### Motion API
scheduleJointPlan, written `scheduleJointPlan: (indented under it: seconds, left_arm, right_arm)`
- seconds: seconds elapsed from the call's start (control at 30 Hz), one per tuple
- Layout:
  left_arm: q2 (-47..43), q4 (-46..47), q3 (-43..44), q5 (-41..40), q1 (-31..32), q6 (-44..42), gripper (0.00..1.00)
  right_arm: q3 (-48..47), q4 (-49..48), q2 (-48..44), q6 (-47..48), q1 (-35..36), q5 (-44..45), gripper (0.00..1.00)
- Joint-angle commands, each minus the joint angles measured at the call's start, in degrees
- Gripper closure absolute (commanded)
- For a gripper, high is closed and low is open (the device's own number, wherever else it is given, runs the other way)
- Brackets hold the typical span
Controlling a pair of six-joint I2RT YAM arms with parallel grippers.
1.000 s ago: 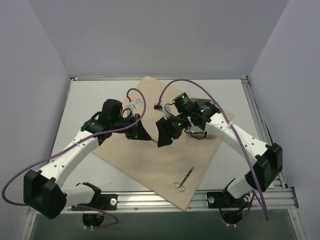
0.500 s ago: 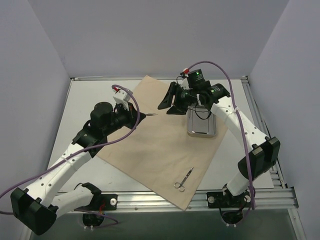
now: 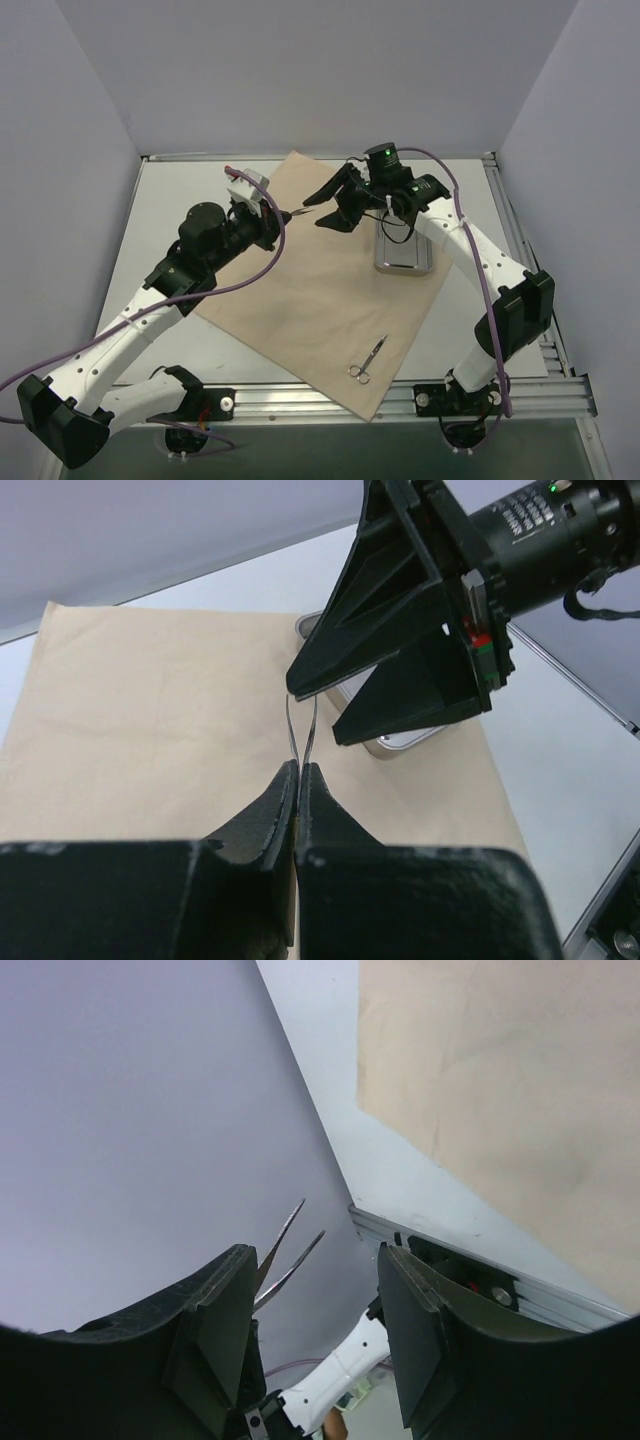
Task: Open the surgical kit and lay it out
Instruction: Place the medical item in the surgical kit.
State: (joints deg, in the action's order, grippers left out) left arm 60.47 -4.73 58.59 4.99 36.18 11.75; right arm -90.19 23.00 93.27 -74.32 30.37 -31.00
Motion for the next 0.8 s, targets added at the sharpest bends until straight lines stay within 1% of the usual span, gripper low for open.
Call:
scheduleJointPlan:
  seconds: [0.0,0.2,0.4,0.47,0.5,0.53,0.6,0.63,0.67,0.7,0.73,0.77]
  left_arm:
    - [0.0,3.76,2.94,-0.95,0.64,-1.73,0.98]
    - [0.62,3.76,2.94,0.8,1.87,-1.47,0.98]
    - [0.18,3.77,2.24,1.33,3.98,-1.29,0.98]
    - [0.0,3.59,1.97,1.16,4.51,-1.12,0.98]
    - [0.09,3.42,1.97,0.98,4.68,-1.2,0.98]
    - [0.18,2.8,2.14,0.9,5.03,-1.29,0.98]
    - [0.44,2.01,2.58,0.81,5.12,-1.64,0.97]
    - [0.61,0.27,3.54,0.81,5.21,-1.64,0.93]
    - [0.88,-1.06,4.25,0.81,5.21,-1.21,0.81]
    - [1.4,-2.2,4.95,1.94,5.21,-1.2,0.71]
    - [1.67,-5.08,5.74,2.56,5.21,-1.11,0.58]
    - [1.93,-6.59,7.31,3.26,5.04,-0.94,0.42]
  right_arm:
    - [2.21,-3.93,-1.52,-6.35,1.88,0.77,0.48]
    - [1.16,-6.04,0.33,-7.06,3.64,0.94,0.49]
    - [1.42,-8.5,0.94,-8.47,3.73,1.56,0.57]
    - [1.42,-9.46,1.47,-9.43,3.91,1.21,0.64]
    - [1.25,-9.56,1.38,-9.61,3.99,1.82,0.66]
    - [1.16,-9.82,1.47,-9.87,4.08,2.09,0.74]
    - [1.25,-10.08,1.3,-10.66,4.08,2.35,0.85]
    - [1.33,-10.0,1.3,-10.67,4.08,2.96,0.94]
    - [1.34,-9.74,1.12,-10.58,4.08,3.4,0.99]
    - [1.34,-9.47,1.12,-9.71,4.08,3.84,1.0]
    - [0.64,-8.86,1.21,-8.74,3.91,4.8,1.0]
    - [-0.06,-6.5,1.38,-7.43,3.82,5.51,1.0]
